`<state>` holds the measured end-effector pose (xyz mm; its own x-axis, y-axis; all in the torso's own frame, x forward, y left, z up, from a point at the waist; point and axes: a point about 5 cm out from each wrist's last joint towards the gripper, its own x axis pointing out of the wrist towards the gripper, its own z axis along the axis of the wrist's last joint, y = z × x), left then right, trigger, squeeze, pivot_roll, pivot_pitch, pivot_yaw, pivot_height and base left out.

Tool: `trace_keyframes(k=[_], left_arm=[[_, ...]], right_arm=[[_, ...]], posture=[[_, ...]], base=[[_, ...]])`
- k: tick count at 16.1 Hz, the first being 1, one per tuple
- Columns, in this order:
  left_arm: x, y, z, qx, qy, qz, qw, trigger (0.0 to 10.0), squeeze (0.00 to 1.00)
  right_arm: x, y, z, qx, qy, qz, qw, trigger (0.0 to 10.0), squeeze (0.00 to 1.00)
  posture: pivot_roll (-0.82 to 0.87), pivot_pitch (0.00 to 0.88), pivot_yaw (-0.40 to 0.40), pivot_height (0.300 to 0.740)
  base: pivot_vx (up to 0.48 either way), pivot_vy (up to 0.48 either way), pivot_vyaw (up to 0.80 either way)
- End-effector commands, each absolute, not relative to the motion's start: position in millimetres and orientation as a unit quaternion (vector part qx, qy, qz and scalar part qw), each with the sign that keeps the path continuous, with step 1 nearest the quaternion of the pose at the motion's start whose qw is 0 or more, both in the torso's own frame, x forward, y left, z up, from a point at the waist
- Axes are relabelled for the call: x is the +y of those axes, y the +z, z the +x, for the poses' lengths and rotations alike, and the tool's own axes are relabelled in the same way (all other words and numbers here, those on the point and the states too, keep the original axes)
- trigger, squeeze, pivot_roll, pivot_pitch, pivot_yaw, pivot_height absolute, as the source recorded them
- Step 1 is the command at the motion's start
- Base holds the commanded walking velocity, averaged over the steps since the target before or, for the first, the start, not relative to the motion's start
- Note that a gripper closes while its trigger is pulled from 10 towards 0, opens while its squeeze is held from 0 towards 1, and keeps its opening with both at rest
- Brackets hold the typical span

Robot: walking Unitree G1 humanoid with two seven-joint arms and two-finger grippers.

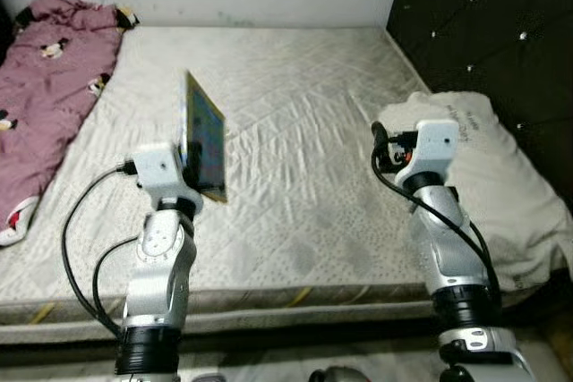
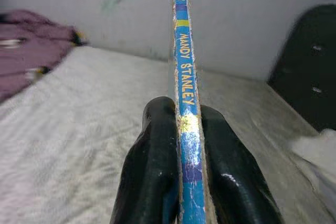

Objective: Clean up the room

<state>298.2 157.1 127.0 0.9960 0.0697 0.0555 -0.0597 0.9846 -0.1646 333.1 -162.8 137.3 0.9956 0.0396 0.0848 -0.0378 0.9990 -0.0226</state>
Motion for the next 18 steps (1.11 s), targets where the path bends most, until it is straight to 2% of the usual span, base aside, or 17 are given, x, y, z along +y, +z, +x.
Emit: trace_keyframes(k=[1,3,6,16,18], left_arm=[[165.1,130.8,298.1,-0.038,0.048,-0.066,0.996,10.0,0.0],[164.5,130.7,297.5,-0.04,0.044,-0.065,0.996,10.0,0.0],[163.7,130.9,297.1,-0.04,0.043,-0.067,0.996,10.0,0.0],[163.6,130.9,297.7,-0.04,0.045,-0.068,0.996,10.0,0.0],[162.7,132.3,297.2,-0.049,0.043,-0.084,0.994,10.0,0.0]], right_arm=[[-156.6,139.8,335.1,-0.047,0.031,-0.019,0.998,10.0,0.0],[-156.1,140.5,335.0,-0.051,0.036,-0.028,0.998,10.0,0.0],[-156.4,139.8,334.4,-0.049,0.035,-0.025,0.998,10.0,0.0],[-156.6,137.6,335.0,-0.044,0.032,-0.023,0.998,10.0,0.0],[-156.8,137.0,334.9,-0.043,0.032,-0.024,0.998,10.0,0.0]], posture=[[-0.02,0.0,-0.013,0.74],[-0.02,0.0,-0.013,0.74],[-0.02,0.0,-0.014,0.74],[-0.02,0.0,-0.016,0.74],[-0.02,0.0,-0.016,0.74]], base=[[0.0,0.0,0.0],[0.0,0.0,0.38],[0.0,-0.295,0.72],[0.0,-0.48,0.0],[0.0,-0.133,0.0]])
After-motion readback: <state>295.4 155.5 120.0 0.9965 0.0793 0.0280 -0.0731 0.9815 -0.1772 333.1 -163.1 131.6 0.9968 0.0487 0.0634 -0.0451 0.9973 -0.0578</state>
